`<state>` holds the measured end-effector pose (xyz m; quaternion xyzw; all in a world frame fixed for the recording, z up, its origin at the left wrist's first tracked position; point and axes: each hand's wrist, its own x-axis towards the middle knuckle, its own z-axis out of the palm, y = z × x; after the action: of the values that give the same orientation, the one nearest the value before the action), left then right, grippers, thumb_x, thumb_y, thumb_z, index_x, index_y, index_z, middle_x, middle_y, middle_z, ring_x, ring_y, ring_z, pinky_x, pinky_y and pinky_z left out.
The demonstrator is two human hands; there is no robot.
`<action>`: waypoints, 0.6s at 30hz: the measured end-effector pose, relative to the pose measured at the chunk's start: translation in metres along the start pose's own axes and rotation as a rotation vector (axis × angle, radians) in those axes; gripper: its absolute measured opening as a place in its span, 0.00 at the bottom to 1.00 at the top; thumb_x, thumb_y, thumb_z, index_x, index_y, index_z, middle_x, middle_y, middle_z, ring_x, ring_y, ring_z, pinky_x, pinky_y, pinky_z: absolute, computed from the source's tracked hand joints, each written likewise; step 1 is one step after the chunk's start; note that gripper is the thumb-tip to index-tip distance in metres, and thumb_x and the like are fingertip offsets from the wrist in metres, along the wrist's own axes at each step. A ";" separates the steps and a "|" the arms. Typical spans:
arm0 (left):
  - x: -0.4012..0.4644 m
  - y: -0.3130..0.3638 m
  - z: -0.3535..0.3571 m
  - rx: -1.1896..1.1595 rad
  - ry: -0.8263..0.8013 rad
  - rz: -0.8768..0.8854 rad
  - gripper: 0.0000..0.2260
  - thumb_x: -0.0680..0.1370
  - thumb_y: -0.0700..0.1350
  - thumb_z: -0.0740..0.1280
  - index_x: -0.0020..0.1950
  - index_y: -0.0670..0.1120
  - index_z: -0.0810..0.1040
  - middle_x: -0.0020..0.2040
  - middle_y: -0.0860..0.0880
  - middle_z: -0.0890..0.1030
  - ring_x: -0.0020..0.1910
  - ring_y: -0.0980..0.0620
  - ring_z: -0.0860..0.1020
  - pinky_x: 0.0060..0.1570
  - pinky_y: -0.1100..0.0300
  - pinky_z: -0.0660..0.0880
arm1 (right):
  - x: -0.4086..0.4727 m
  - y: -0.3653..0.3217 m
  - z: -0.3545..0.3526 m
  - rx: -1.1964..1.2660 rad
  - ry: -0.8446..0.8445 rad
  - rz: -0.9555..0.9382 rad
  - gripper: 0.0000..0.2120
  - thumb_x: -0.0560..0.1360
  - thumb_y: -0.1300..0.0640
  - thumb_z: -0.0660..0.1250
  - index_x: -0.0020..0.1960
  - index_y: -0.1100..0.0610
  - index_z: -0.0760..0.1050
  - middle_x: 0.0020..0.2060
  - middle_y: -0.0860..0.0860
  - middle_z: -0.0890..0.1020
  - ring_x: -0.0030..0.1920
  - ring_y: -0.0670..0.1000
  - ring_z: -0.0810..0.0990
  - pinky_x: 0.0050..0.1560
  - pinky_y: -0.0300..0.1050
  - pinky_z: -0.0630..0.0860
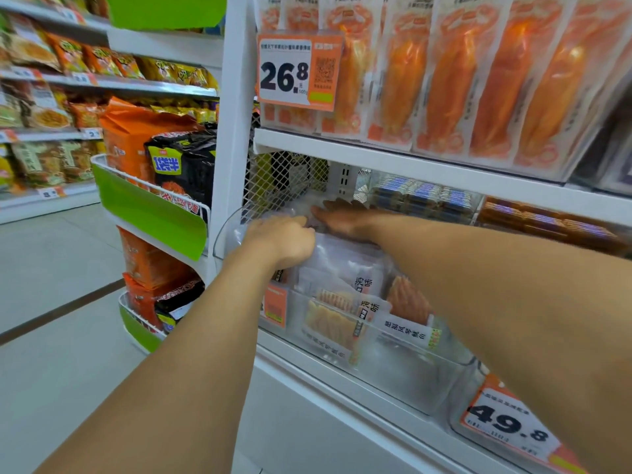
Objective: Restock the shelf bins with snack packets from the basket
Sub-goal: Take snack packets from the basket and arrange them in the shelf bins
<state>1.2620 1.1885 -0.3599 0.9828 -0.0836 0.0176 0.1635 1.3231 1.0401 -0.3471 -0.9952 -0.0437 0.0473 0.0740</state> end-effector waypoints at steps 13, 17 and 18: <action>-0.001 -0.015 -0.014 0.212 -0.063 -0.068 0.24 0.84 0.53 0.42 0.80 0.50 0.57 0.80 0.47 0.56 0.79 0.46 0.54 0.76 0.44 0.41 | -0.060 -0.010 0.001 0.303 -0.149 -0.086 0.37 0.81 0.33 0.42 0.81 0.56 0.54 0.79 0.52 0.56 0.79 0.54 0.53 0.79 0.55 0.49; -0.010 -0.001 -0.019 0.157 -0.049 0.057 0.27 0.82 0.64 0.40 0.79 0.59 0.56 0.80 0.51 0.55 0.80 0.47 0.50 0.75 0.41 0.39 | -0.094 -0.005 -0.011 0.279 -0.010 -0.148 0.43 0.75 0.26 0.40 0.79 0.51 0.59 0.78 0.50 0.62 0.78 0.54 0.60 0.77 0.54 0.54; -0.008 0.004 -0.019 0.152 -0.057 0.119 0.26 0.82 0.63 0.41 0.79 0.59 0.57 0.80 0.53 0.55 0.80 0.48 0.49 0.75 0.40 0.39 | -0.105 -0.005 -0.004 0.230 0.040 -0.171 0.37 0.79 0.31 0.40 0.80 0.51 0.58 0.78 0.52 0.63 0.78 0.55 0.60 0.77 0.51 0.54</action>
<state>1.2532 1.1925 -0.3413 0.9858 -0.1450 0.0058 0.0849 1.2192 1.0344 -0.3328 -0.9735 -0.1210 0.0255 0.1923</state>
